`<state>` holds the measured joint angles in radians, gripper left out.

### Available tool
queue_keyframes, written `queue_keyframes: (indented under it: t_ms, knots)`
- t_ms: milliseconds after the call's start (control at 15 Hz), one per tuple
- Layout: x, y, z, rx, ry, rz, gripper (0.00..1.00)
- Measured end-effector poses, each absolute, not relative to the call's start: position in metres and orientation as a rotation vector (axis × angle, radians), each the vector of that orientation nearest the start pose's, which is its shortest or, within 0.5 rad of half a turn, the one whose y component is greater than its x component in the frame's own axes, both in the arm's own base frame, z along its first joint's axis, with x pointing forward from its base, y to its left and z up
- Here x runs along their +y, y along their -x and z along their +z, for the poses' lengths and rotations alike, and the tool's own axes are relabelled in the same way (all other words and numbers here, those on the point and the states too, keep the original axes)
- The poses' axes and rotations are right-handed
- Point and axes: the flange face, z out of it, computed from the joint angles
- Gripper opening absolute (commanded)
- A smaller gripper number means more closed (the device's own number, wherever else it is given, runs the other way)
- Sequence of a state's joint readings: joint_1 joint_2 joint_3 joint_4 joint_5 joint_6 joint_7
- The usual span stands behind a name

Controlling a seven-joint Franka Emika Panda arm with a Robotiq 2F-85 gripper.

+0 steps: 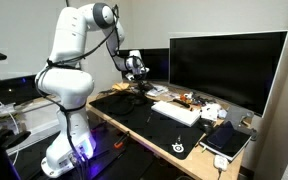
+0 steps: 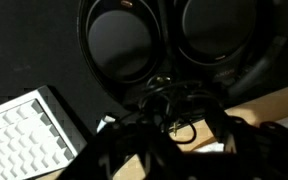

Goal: Move the black cable to the back of the desk

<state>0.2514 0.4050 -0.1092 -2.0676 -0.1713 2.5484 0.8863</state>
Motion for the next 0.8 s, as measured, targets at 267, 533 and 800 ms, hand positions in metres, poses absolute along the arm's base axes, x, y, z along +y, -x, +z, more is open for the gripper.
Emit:
queue_keyframes:
  t_ms: [267,533,800]
  knots:
    - [0.095,-0.575,0.256,0.891,3.098,-0.233,1.00]
    - [0.106,-0.558,0.270,0.839,3.104,-0.241,1.00]
    - [0.118,-0.542,0.288,0.792,3.095,-0.259,1.00]
